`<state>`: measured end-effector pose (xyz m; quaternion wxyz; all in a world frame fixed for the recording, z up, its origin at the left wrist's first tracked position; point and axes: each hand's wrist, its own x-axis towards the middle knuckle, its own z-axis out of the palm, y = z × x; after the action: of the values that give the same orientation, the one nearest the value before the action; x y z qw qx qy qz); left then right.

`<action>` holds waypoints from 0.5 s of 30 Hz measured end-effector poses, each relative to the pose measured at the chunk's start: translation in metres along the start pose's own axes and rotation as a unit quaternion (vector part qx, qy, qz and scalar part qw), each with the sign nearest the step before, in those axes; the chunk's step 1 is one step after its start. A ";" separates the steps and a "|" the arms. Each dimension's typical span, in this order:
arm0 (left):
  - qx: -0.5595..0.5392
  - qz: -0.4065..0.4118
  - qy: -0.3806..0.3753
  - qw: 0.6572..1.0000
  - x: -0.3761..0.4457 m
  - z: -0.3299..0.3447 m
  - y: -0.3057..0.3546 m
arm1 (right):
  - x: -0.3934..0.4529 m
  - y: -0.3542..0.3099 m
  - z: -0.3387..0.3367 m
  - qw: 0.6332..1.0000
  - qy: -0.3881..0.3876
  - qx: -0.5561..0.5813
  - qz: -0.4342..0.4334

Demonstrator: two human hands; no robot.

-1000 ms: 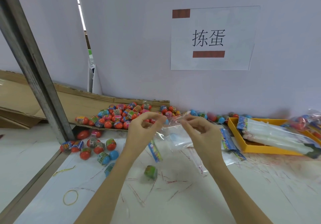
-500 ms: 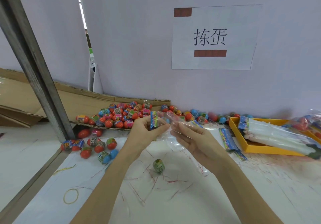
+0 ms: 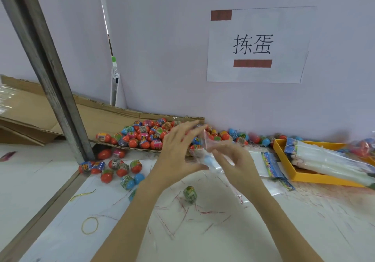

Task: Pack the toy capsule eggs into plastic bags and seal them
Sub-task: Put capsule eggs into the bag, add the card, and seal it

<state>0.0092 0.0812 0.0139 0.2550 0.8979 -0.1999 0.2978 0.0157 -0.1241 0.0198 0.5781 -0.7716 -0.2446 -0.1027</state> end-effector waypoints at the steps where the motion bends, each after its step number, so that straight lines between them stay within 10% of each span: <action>1: 0.047 0.050 -0.001 0.998 0.000 0.002 0.001 | -0.002 0.000 0.004 0.998 -0.004 -0.051 -0.045; 6: 0.083 0.139 0.040 0.986 0.000 0.015 -0.001 | -0.008 0.001 0.019 0.982 -0.046 -0.127 -0.135; 15: -0.171 -0.227 0.109 0.953 -0.005 0.009 -0.010 | -0.001 -0.020 0.039 0.971 0.053 -0.115 -0.205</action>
<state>0.0143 0.0850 0.0008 0.4861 0.8245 -0.0101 0.2894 0.0002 -0.0837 0.0243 0.4646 -0.7596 -0.3532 -0.2871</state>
